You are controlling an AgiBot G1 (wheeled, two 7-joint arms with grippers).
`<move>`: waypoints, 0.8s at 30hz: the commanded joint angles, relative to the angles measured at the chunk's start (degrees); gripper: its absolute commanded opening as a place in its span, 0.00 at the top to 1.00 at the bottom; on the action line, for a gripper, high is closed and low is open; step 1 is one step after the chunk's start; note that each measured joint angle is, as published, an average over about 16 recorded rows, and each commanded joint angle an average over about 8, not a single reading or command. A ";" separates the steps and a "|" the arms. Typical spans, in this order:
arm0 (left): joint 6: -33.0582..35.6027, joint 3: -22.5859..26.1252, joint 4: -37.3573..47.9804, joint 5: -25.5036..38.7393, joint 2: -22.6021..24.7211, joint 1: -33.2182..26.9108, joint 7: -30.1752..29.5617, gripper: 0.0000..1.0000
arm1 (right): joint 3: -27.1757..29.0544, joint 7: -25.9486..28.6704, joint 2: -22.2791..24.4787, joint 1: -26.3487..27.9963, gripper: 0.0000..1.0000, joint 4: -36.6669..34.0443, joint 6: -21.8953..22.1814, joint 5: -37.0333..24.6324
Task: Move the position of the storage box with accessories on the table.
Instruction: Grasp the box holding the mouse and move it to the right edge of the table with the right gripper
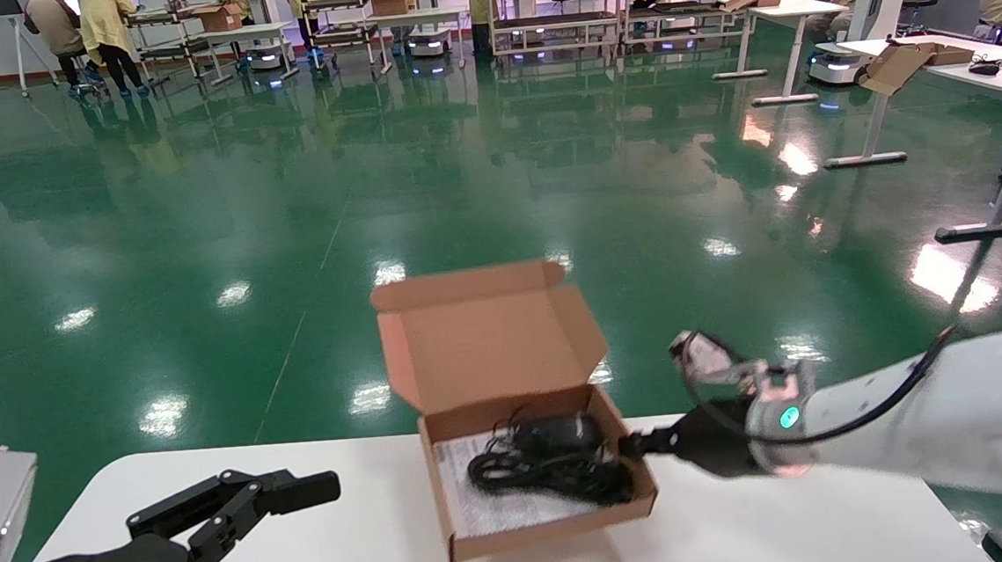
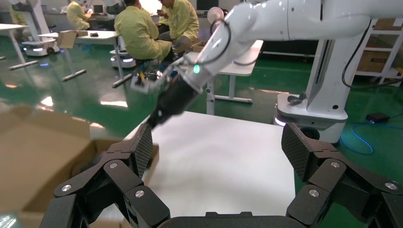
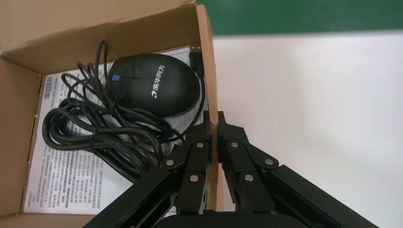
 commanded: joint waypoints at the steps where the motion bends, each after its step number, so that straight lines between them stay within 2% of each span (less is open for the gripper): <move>1: 0.00 0.00 0.00 0.00 0.00 0.00 0.00 0.00 | 0.29 -0.86 0.66 1.34 1.00 -0.69 -1.07 0.34; 8: 0.00 0.00 0.00 0.00 0.00 0.00 0.00 0.00 | 1.07 -3.74 2.62 6.09 1.00 -3.08 -0.96 0.93; 24: 0.00 0.00 0.00 0.00 0.00 0.00 0.00 0.00 | 0.75 -6.32 3.08 12.42 1.00 -8.70 5.39 -0.03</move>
